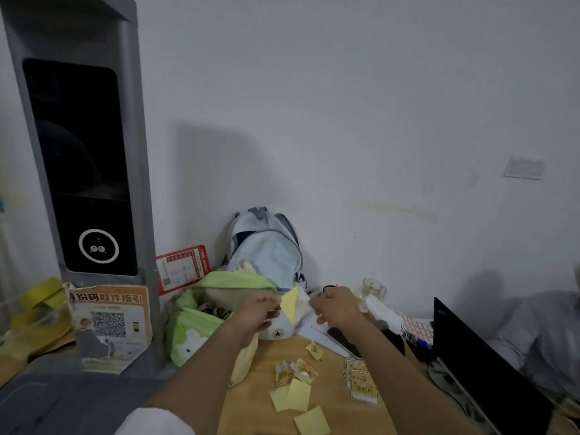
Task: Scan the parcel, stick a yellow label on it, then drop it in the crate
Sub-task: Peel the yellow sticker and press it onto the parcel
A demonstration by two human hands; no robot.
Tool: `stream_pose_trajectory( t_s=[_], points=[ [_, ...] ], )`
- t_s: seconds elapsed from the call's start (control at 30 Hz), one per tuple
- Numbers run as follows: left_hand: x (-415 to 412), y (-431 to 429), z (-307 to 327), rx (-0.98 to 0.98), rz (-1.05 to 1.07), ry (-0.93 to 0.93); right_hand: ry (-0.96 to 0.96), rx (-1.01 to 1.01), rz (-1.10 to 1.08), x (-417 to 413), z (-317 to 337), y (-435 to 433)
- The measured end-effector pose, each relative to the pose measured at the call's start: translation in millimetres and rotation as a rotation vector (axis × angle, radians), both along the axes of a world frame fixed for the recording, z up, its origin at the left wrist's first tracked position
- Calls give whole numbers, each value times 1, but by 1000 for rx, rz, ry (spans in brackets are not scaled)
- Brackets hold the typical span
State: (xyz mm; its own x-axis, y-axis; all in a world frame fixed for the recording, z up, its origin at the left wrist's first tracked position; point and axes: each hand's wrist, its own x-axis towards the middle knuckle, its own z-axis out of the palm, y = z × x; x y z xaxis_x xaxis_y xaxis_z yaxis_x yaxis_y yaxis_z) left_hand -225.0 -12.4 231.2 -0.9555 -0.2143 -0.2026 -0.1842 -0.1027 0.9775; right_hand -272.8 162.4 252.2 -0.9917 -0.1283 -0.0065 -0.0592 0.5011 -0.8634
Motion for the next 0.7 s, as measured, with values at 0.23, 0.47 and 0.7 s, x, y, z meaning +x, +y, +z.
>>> stream_pose_trajectory(
  t_s=[0.23,0.47,0.7],
  points=[
    [-2,-35,-3,-101,39,-25,-104,-80,-71,-11,9,36],
    [4,-71,-22,-155,160,-110,-116,-12,-180,-20,-4,71],
    [4,-65,-45,-144,208,-227,-184,-131,-193,-25,-18,68]
  ],
)
